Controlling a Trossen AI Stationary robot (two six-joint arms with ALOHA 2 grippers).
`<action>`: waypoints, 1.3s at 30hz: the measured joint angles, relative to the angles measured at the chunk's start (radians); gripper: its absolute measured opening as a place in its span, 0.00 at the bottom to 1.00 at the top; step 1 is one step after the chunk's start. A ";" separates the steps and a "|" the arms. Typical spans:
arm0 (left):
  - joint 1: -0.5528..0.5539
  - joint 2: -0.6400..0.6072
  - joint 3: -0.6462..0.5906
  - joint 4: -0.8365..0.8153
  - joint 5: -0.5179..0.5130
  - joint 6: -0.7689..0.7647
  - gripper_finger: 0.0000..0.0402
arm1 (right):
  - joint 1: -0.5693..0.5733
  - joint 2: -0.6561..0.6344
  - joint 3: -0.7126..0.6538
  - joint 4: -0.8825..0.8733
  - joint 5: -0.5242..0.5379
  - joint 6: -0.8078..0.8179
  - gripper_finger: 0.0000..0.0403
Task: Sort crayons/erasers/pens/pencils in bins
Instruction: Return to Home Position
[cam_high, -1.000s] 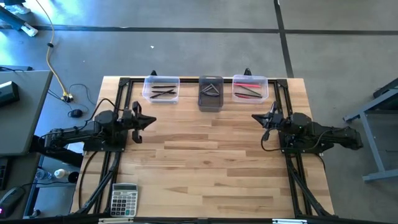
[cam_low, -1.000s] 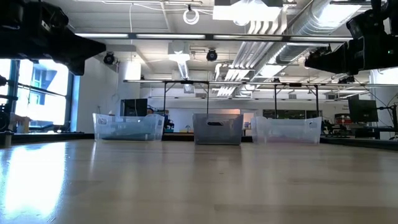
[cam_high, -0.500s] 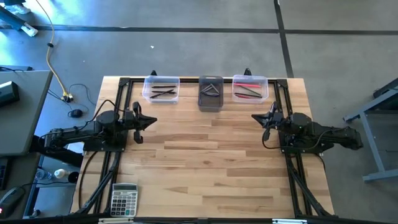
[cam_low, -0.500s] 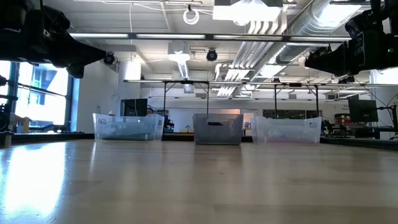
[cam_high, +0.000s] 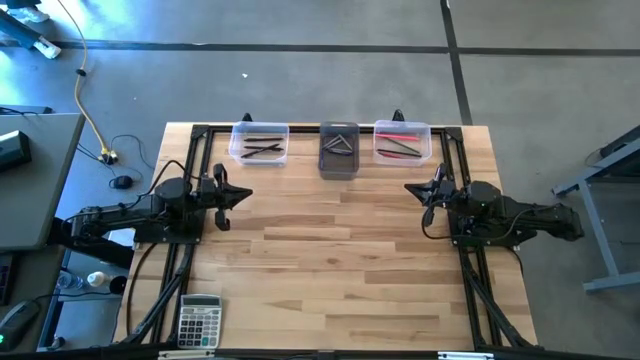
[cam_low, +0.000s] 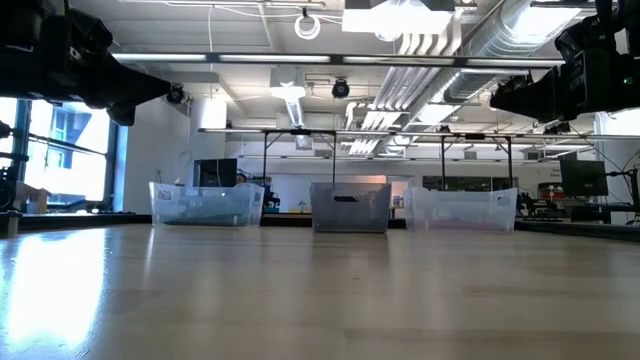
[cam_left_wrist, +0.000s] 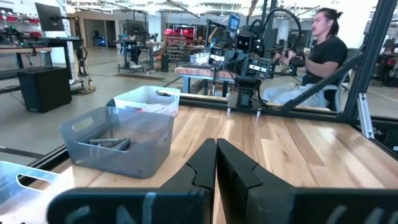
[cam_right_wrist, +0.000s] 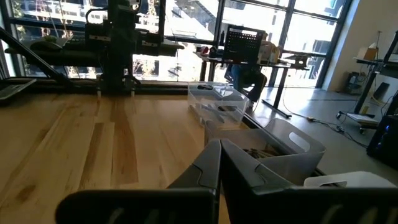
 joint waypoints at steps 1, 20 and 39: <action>0.000 0.000 0.000 0.000 0.000 0.000 0.01 | 0.000 0.000 0.000 0.000 0.000 0.000 0.00; -0.014 0.112 0.002 0.007 -0.001 0.000 0.01 | 0.000 0.001 0.000 0.000 0.001 0.000 0.00; -0.014 0.112 0.002 0.007 -0.001 0.000 0.01 | 0.000 0.001 0.000 0.000 0.001 0.000 0.00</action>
